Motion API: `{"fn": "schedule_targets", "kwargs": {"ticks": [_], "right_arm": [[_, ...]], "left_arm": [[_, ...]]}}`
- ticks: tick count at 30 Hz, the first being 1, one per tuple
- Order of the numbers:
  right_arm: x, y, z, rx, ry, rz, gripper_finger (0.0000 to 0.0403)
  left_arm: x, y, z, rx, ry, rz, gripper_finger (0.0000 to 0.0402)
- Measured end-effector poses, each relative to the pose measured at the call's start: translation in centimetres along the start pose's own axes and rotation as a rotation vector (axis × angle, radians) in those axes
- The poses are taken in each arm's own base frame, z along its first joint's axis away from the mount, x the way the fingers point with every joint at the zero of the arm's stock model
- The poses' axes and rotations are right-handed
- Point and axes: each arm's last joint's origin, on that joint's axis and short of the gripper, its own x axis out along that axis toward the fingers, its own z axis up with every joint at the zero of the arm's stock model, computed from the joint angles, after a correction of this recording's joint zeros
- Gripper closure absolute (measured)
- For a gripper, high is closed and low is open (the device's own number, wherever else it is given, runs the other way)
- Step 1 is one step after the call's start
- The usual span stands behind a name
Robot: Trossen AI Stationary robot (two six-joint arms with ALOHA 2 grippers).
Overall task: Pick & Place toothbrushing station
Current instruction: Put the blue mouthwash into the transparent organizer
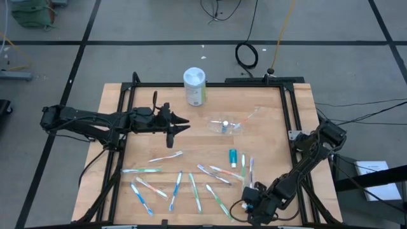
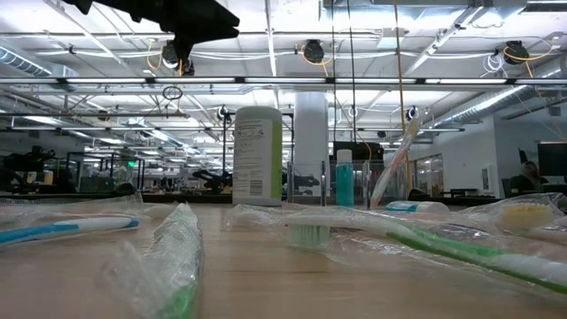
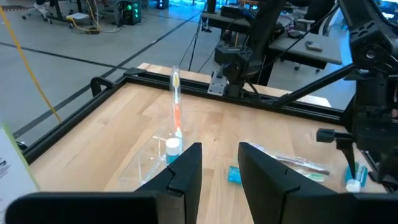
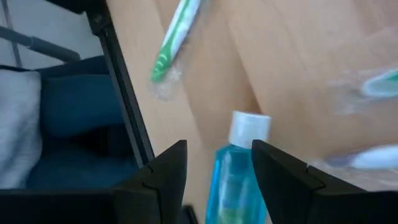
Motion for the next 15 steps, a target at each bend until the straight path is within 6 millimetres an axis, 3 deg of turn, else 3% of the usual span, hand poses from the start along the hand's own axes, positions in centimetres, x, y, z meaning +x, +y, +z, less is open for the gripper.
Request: {"fn": "schedule_targets", "kwargs": {"ticks": [5, 15], "right_arm": [[1.11, -0.69, 0.06, -0.062, 0.015, -0.056, 0.0232], [1.1, -0.83, 0.55, -0.138, 0.008, -0.06, 0.0232]], "left_arm": [[0.0, 0.08, -0.02, 0.0, -0.001, 0.026, 0.0293], [0.0, 0.09, 0.21, 0.017, -0.025, 0.032, 0.0293]]}}
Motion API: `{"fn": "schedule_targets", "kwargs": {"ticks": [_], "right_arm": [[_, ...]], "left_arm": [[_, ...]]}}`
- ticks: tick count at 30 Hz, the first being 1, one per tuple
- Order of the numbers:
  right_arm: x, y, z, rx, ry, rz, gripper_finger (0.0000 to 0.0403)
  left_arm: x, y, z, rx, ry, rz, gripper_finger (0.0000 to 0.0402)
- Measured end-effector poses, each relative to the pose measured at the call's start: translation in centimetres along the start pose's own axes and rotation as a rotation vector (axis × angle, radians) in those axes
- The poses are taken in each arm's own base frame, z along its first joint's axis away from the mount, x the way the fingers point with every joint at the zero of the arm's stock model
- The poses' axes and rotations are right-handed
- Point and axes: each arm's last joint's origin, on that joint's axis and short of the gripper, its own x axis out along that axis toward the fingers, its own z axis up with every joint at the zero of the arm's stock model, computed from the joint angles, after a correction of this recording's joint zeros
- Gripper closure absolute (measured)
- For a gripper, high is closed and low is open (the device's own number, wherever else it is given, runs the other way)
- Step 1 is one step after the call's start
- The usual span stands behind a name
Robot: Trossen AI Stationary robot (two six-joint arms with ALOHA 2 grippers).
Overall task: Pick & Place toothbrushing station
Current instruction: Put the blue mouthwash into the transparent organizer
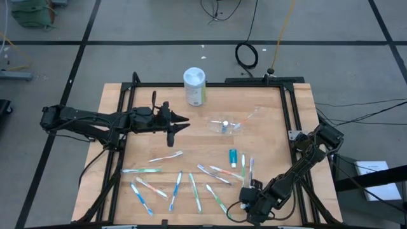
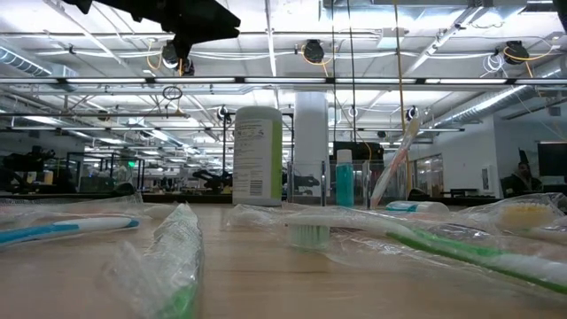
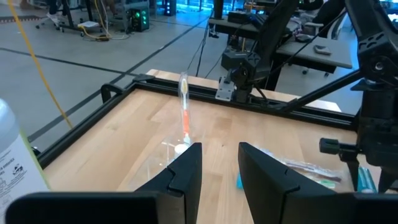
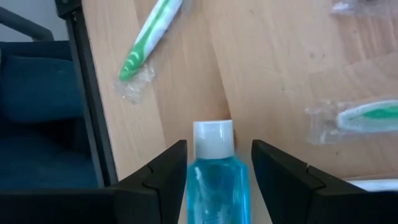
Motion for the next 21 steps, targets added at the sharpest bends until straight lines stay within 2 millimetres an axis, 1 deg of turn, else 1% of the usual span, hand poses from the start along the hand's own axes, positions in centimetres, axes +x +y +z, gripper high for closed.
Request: {"fn": "schedule_targets", "kwargs": {"ticks": [5, 11, 15, 18, 21], "right_arm": [[0.1, -0.2, -0.1, -0.003, 0.0, -0.004, 0.0232], [0.7, -1.2, -0.7, -0.003, 0.001, -0.001, 0.0232], [1.1, -1.7, -1.0, -0.032, -0.005, 0.007, 0.0233], [1.3, -2.3, -1.3, -0.045, 0.002, -0.008, 0.0248], [1.5, -2.7, -1.5, -0.053, 0.019, -0.018, 0.0279]], "left_arm": [[0.0, 0.0, 0.0, 0.001, 0.001, 0.0, 0.0293], [0.0, 0.0, 0.0, 0.002, 0.001, 0.0, 0.0293], [0.0, 0.0, 0.0, 0.003, 0.003, 0.0, 0.0293], [0.0, 0.0, 0.0, 0.003, 0.003, 0.0, 0.0293], [0.0, 0.0, 0.0, 0.002, 0.003, 0.0, 0.0293]]}}
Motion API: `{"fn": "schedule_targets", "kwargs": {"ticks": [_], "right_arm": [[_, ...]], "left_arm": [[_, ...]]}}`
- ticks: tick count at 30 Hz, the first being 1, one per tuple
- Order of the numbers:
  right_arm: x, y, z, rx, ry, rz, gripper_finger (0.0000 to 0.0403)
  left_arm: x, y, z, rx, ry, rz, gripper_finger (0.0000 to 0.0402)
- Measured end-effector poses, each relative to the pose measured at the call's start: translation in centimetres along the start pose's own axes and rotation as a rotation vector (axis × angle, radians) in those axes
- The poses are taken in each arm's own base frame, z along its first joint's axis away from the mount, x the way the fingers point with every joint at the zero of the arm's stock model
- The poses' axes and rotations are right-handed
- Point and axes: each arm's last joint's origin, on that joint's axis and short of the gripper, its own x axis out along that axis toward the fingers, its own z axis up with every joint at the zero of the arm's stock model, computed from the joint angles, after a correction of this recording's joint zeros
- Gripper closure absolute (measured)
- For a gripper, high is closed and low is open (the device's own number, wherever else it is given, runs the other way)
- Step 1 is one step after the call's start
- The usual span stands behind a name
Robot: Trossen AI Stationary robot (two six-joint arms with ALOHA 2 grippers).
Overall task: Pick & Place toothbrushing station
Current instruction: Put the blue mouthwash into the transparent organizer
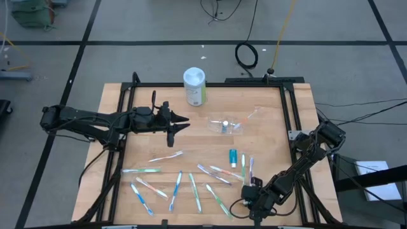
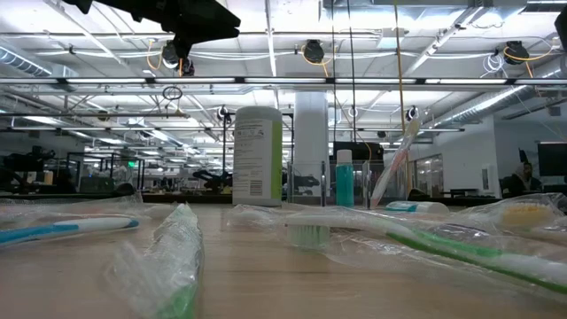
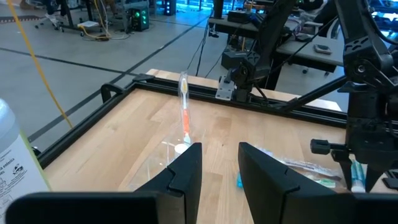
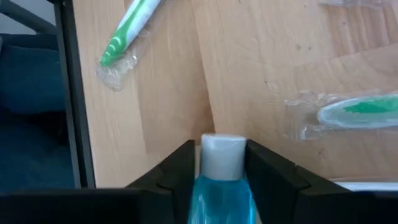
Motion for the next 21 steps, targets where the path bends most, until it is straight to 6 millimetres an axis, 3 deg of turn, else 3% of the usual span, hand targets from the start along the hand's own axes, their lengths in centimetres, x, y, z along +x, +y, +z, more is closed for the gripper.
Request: {"fn": "schedule_targets", "kwargs": {"ticks": [4, 13, 18, 21], "right_arm": [[-0.1, -0.2, 0.1, 0.038, 0.02, 0.009, 0.0316], [-1.3, 0.0, 1.6, 0.007, 0.01, 0.131, 0.0311], [-4.8, 0.0, 4.1, -0.1, -0.224, 0.146, 0.0313], [-6.7, -0.7, 5.4, -0.238, -0.399, 0.032, 0.0313]], "left_arm": [[0.0, 0.0, 0.0, 0.0, 0.0, 0.0, 0.0293], [0.0, 0.0, 0.0, -0.007, 0.001, -0.001, 0.0293], [0.0, 0.0, 0.0, -0.009, 0.003, -0.001, 0.0293], [0.0, 0.0, 0.0, -0.009, 0.003, -0.001, 0.0293]]}}
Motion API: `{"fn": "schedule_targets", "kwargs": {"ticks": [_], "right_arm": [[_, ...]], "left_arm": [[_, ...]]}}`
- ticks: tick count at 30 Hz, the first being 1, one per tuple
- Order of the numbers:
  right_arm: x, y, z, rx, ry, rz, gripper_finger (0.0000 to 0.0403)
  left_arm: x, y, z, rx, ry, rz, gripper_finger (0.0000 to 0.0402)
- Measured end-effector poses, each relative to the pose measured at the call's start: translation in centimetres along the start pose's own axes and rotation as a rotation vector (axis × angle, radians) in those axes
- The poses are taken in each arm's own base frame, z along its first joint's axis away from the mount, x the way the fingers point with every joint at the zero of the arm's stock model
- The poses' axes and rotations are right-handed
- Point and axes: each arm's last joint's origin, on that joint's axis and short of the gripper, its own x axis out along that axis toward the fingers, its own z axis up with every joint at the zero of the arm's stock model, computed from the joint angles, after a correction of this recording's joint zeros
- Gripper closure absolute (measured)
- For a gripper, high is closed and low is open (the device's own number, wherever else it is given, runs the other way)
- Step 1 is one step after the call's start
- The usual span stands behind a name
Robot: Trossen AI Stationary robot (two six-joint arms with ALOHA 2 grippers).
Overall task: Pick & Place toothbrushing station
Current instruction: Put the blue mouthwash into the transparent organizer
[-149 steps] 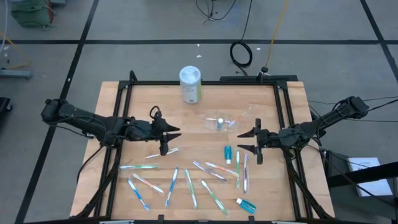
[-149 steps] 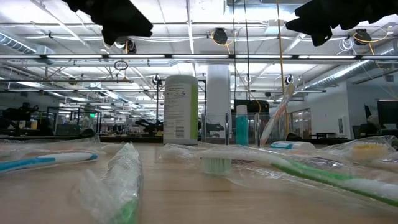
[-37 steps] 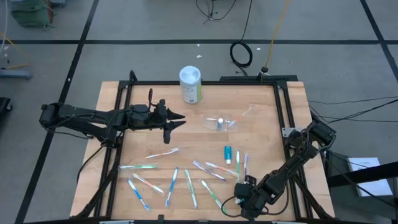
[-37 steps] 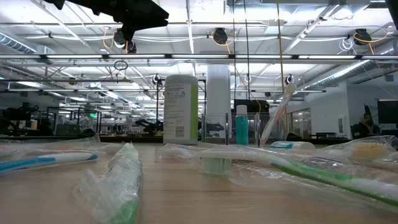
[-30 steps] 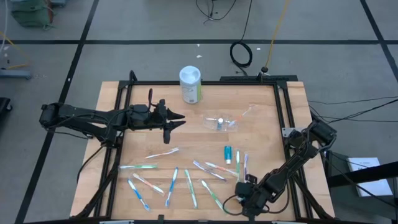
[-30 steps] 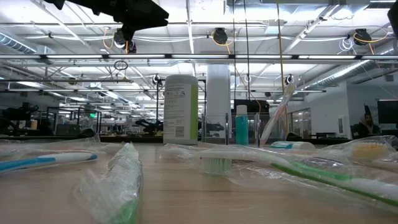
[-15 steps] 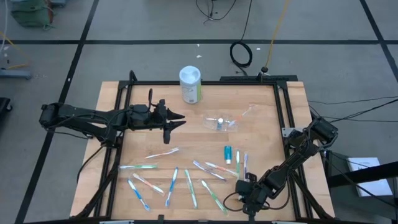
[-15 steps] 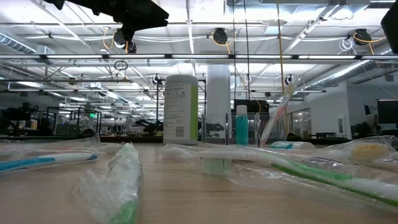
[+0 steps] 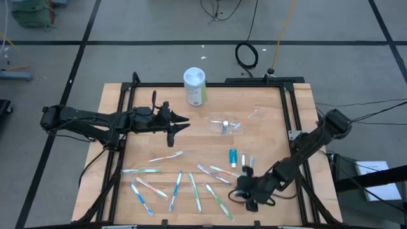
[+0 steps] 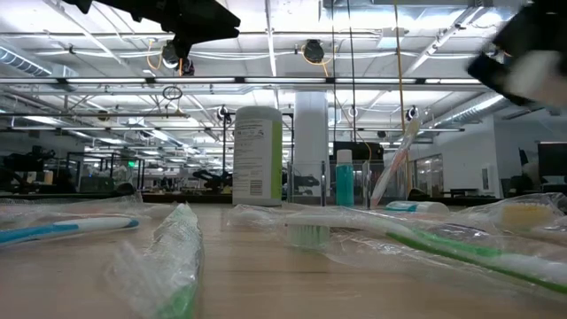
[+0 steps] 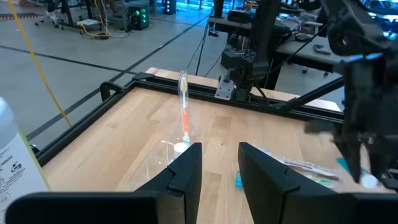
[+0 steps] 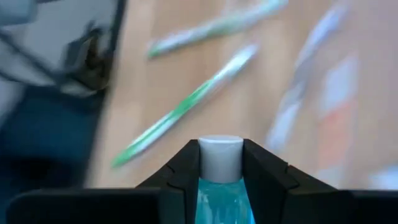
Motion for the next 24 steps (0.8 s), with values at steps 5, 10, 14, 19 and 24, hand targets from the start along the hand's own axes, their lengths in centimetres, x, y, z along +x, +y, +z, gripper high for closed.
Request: {"fn": "schedule_targets", "kwargs": {"ticks": [5, 10, 14, 19, 24], "right_arm": [[-2.3, -2.4, 3.4, -0.221, -0.349, -0.485, 0.0311], [-2.8, -5.5, 6.4, -0.159, -0.541, -0.854, 0.031], [-2.1, -8.7, 7.4, -0.095, -0.578, -0.929, 0.0308], [-1.3, -13.1, 7.4, 0.011, -0.643, -0.903, 0.0308], [-1.2, -17.9, 6.1, 0.106, -0.725, -0.841, 0.0308]], "left_arm": [[0.0, 0.0, 0.2, -0.027, -0.017, -0.002, 0.0293], [0.0, 0.0, 0.2, -0.042, -0.019, -0.003, 0.0293], [0.0, 0.0, 0.2, -0.042, -0.02, -0.003, 0.0293], [0.0, 0.0, 0.2, -0.043, -0.02, -0.003, 0.0293], [0.0, 0.0, 0.1, -0.04, -0.006, -0.001, 0.0293]]}}
